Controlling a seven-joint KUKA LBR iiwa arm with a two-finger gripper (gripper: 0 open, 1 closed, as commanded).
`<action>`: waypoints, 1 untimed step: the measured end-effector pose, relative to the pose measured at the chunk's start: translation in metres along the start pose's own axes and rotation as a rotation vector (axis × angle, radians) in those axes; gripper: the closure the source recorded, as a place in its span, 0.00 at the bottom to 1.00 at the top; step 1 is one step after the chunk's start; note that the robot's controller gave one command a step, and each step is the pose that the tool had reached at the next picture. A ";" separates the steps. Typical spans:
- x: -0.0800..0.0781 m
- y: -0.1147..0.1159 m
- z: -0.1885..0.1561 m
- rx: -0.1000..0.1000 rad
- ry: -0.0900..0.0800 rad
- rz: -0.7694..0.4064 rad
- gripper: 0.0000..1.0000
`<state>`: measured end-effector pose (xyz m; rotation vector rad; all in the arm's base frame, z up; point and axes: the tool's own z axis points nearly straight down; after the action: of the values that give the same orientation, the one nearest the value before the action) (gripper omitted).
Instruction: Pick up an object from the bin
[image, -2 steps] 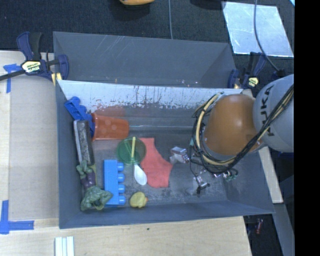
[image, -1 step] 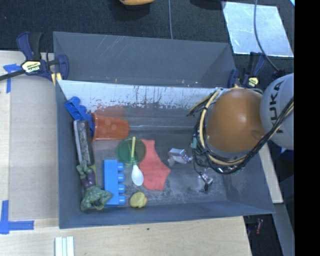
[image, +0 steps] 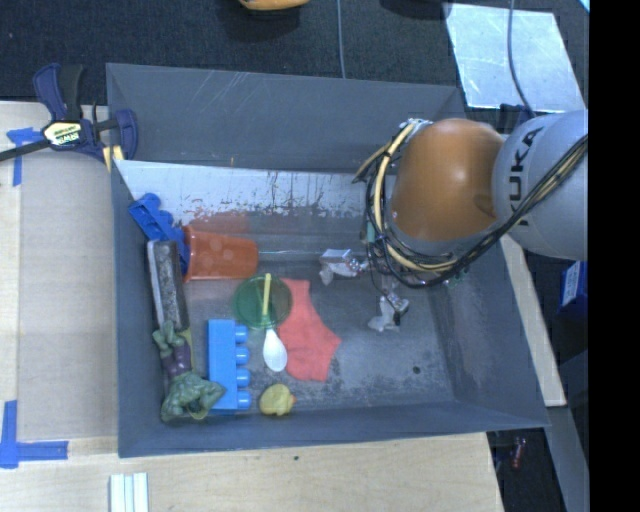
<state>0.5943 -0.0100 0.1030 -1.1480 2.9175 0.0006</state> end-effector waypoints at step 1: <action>-0.022 0.043 0.022 0.000 0.002 -0.370 0.00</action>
Offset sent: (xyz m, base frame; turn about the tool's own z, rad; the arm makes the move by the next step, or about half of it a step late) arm 0.0216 0.0796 -0.0330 -0.3784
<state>0.5810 0.0362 0.0809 -1.6665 2.6583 -0.0021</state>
